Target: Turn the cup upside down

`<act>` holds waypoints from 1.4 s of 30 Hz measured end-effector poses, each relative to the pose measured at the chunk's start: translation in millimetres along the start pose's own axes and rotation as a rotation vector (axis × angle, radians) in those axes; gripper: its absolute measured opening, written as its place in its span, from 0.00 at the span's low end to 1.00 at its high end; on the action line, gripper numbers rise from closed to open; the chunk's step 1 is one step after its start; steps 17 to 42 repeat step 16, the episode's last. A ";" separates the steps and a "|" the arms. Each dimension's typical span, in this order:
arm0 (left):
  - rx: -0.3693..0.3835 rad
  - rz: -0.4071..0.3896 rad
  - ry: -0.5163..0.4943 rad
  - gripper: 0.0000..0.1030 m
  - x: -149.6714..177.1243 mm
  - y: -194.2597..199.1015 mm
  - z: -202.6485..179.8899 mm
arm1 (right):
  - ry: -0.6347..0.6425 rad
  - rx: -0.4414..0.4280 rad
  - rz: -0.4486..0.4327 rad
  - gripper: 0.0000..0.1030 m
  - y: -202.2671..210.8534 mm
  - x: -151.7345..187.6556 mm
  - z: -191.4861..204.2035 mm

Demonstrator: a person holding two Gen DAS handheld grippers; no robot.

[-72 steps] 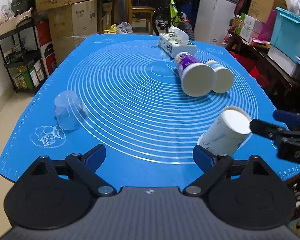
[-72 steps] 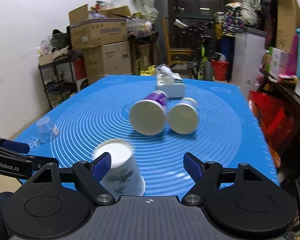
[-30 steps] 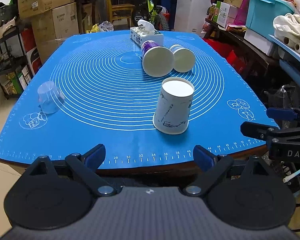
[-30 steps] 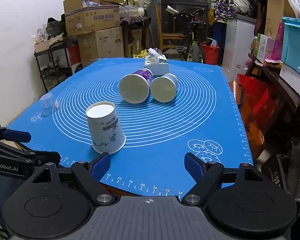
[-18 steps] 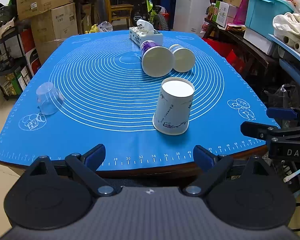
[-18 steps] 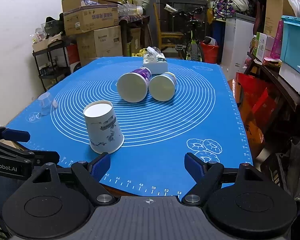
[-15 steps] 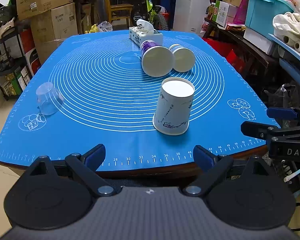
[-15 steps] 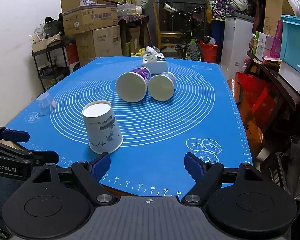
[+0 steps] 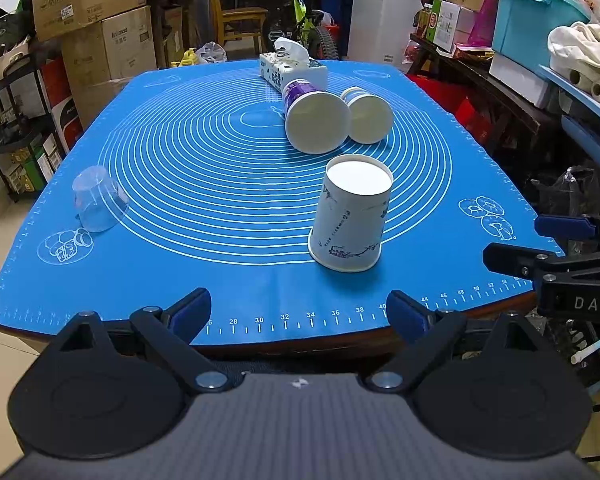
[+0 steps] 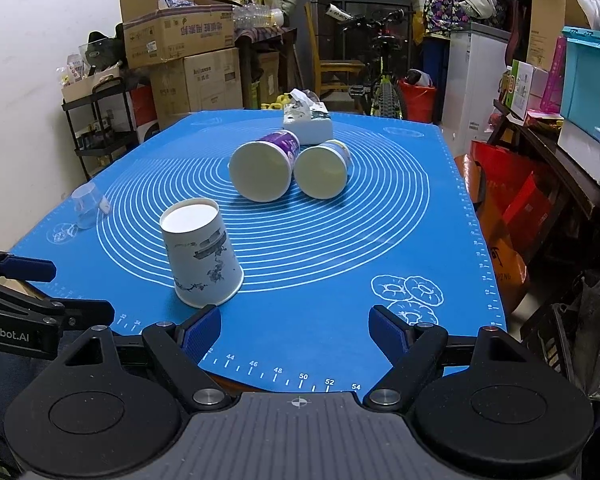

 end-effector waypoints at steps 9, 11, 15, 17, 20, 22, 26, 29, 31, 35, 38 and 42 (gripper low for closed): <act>-0.001 0.003 0.000 0.91 1.1 -1.8 1.4 | -0.001 -0.001 0.004 0.81 -2.2 1.1 -1.4; -0.001 0.006 -0.002 0.91 1.6 -3.9 2.2 | -0.001 -0.002 0.007 0.81 -3.9 2.6 -2.5; -0.004 0.006 -0.011 0.91 1.4 -7.7 -0.3 | -0.003 -0.004 0.012 0.81 -7.2 3.4 -4.8; -0.006 0.006 -0.014 0.91 1.4 -8.6 -0.8 | -0.003 -0.004 0.013 0.81 -8.3 2.4 -5.4; -0.006 0.006 -0.014 0.91 1.4 -8.6 -0.8 | -0.003 -0.004 0.013 0.81 -8.3 2.4 -5.4; -0.006 0.006 -0.014 0.91 1.4 -8.6 -0.8 | -0.003 -0.004 0.013 0.81 -8.3 2.4 -5.4; -0.006 0.006 -0.014 0.91 1.4 -8.6 -0.8 | -0.003 -0.004 0.013 0.81 -8.3 2.4 -5.4; -0.006 0.006 -0.014 0.91 1.4 -8.6 -0.8 | -0.003 -0.004 0.013 0.81 -8.3 2.4 -5.4; -0.006 0.006 -0.014 0.91 1.4 -8.6 -0.8 | -0.003 -0.004 0.013 0.81 -8.3 2.4 -5.4; -0.006 0.006 -0.014 0.91 1.4 -8.6 -0.8 | -0.003 -0.004 0.013 0.81 -8.3 2.4 -5.4; -0.006 0.006 -0.014 0.91 1.4 -8.6 -0.8 | -0.003 -0.004 0.013 0.81 -8.3 2.4 -5.4; -0.006 0.006 -0.014 0.91 1.4 -8.6 -0.8 | -0.003 -0.004 0.013 0.81 -8.3 2.4 -5.4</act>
Point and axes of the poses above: each gripper's, at about its wrist camera, not at the fingertips, and y roughly against the way its jaws point, z to its left, x to its underside, the point moved 4 cm from there along -y, roughly the way its jaws point, and after that the axes turned 11 degrees about -z, right-handed, at the moved point
